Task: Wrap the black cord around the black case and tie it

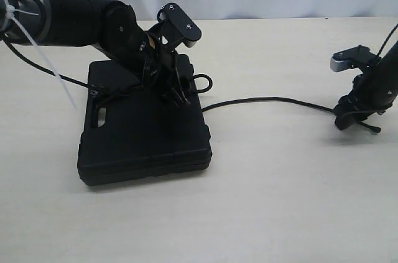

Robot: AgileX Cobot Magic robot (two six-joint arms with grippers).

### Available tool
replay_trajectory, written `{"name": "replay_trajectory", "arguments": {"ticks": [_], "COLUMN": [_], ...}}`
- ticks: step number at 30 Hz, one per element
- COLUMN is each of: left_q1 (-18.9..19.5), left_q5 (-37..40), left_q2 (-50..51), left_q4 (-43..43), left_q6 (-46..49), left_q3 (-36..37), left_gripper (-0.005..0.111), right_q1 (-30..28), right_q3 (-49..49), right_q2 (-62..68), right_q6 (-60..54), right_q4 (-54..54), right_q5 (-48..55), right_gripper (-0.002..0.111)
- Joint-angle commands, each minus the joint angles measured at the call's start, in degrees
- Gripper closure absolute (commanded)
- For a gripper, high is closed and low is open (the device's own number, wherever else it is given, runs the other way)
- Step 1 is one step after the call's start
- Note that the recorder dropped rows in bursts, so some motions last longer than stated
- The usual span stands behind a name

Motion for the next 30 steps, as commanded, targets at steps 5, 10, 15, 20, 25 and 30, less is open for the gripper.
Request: {"name": "replay_trajectory", "arguments": {"ticks": [5,10,15,20,25,30], "left_q1": [-0.1,-0.1,-0.1,-0.1,-0.1,-0.1], "left_q5": [-0.9,-0.9,-0.4,1.1,3.6,7.8], "left_q2": [0.2,0.2,0.2,-1.0,-3.0,-3.5], "left_q4": [0.0,0.4,0.4,2.3,3.1,6.5], "left_q6": [-0.5,-0.5,-0.5,-0.5,-0.5,-0.5], "left_q3": [0.2,0.2,0.2,0.2,0.2,0.2], "left_gripper": [0.041,0.041,0.041,0.041,0.041,0.041], "right_q1": [0.0,0.0,0.0,-0.1,0.0,2.2], "right_q3": [0.2,0.2,0.2,0.2,0.8,5.9], "right_q2": [0.3,0.2,-4.6,-10.9,-12.2,-11.7], "right_q6": [-0.2,0.2,3.7,4.8,5.4,-1.7], "right_q4": [-2.2,-2.3,-1.6,10.1,28.8,47.3], "right_q5": [-0.2,0.2,0.4,-0.3,-0.6,-6.4], "right_gripper": [0.085,0.104,0.104,0.104,0.104,0.104]}}
